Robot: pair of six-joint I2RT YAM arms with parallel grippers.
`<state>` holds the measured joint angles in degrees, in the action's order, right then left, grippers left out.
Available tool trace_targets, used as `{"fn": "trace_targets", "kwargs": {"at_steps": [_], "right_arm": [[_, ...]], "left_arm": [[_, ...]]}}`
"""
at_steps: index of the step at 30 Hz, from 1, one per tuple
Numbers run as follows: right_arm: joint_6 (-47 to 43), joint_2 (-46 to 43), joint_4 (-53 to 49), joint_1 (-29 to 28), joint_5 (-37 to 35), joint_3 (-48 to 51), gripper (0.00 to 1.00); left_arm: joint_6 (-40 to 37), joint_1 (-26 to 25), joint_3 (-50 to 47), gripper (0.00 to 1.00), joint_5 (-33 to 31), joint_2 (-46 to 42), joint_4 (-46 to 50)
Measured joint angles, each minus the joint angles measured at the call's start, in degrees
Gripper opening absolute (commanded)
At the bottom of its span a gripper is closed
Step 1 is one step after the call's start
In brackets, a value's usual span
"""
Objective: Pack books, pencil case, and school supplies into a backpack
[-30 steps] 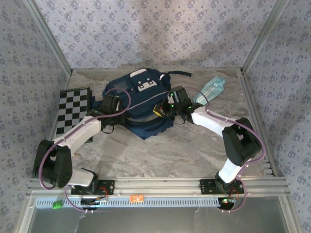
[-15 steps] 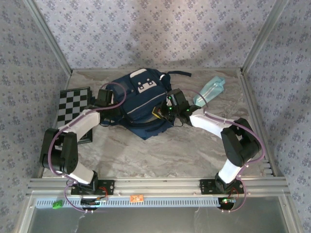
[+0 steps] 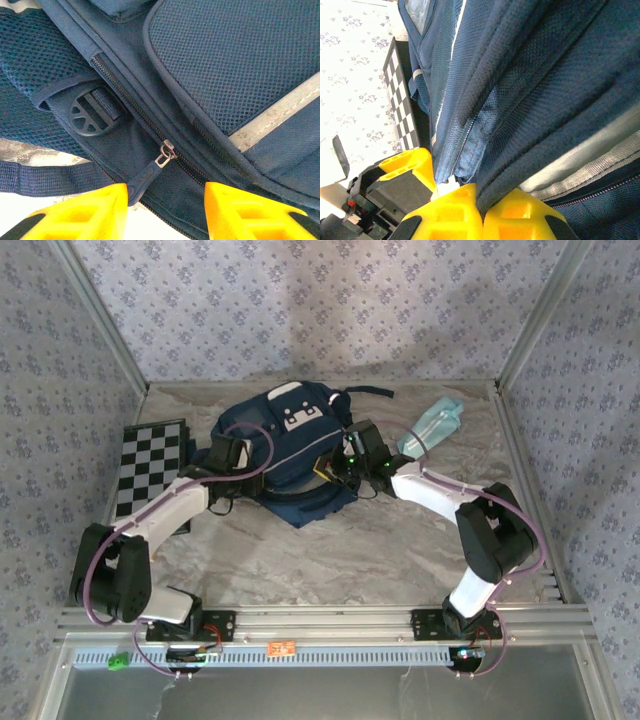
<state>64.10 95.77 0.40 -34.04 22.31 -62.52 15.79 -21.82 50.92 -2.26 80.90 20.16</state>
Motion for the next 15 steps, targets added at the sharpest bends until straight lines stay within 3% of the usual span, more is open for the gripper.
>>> {"fn": "trace_targets", "kwargs": {"at_steps": [15], "right_arm": [[-0.5,0.0,-1.8,0.6,0.4,-0.9,0.00]], "left_arm": [[-4.6,-0.5,1.5,0.35,-4.7,7.8,0.7]]}}
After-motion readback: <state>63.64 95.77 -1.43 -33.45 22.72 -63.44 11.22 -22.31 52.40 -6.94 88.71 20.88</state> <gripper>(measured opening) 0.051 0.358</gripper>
